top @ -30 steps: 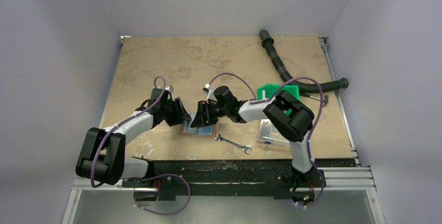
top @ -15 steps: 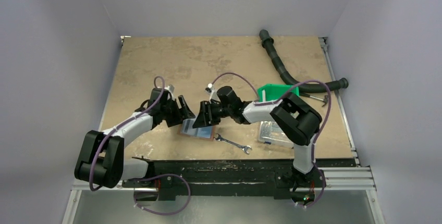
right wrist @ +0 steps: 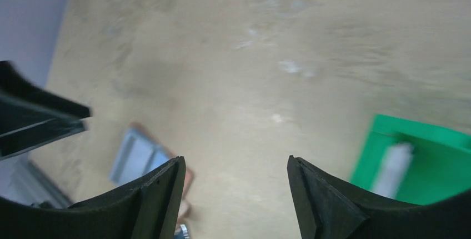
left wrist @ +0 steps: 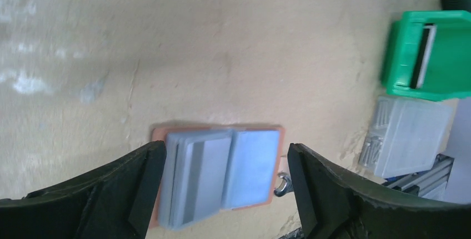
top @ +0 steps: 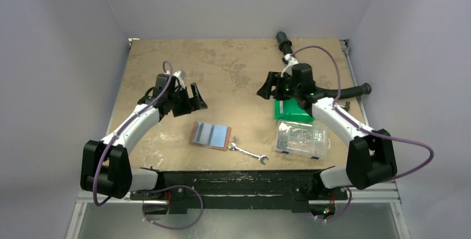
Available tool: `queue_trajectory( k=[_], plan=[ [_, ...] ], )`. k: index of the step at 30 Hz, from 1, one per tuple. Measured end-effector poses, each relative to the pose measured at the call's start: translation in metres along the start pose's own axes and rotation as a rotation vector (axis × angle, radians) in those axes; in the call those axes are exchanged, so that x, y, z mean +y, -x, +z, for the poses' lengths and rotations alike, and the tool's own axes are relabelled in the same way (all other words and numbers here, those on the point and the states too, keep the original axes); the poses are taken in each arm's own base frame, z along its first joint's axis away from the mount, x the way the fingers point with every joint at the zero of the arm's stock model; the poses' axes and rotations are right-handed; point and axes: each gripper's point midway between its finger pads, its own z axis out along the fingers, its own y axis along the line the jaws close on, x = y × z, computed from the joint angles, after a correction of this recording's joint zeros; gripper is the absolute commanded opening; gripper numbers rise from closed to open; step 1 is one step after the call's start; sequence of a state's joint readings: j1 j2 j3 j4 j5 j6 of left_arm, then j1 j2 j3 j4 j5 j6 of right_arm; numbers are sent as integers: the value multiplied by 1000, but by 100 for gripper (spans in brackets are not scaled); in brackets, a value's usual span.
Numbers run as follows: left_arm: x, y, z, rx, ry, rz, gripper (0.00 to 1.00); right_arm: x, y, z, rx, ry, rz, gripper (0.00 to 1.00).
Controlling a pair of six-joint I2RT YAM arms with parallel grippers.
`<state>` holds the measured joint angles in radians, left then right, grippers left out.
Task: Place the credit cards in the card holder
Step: Turn over the card slot in the card holder, then pick up the credit card from the storage box.
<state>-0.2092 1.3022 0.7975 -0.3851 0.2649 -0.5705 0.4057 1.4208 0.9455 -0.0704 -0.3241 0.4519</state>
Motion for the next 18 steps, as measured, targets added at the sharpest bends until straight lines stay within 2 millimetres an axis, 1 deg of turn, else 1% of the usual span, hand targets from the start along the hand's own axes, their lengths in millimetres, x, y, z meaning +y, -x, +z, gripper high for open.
queue_trajectory(
  k=[2, 4, 6, 8, 11, 13, 15, 18],
  plan=[
    [-16, 18, -4, -26, -51, 55, 86, -36, 12, -15, -29, -99, 23, 76],
    [-28, 30, -6, -42, -92, 95, 83, -65, 16, -23, -36, -157, 55, 77],
    [-36, 37, -3, -46, -124, 129, 80, -89, 11, -27, -20, -207, 91, 77],
    [-37, 36, 4, -28, -143, 144, 78, -106, 2, -25, 8, -239, 123, 77],
    [-34, 27, 17, 23, -159, 148, 77, -120, -12, -19, 50, -262, 154, 77],
    [-30, 20, 24, 51, -161, 154, 77, -125, -22, -17, 73, -272, 169, 78],
    [-27, 15, 26, 69, -158, 158, 77, -129, -29, -15, 91, -277, 178, 77],
    [-26, 13, 26, 71, -159, 172, 77, -130, -35, -10, 113, -263, 188, 77]
  ],
)
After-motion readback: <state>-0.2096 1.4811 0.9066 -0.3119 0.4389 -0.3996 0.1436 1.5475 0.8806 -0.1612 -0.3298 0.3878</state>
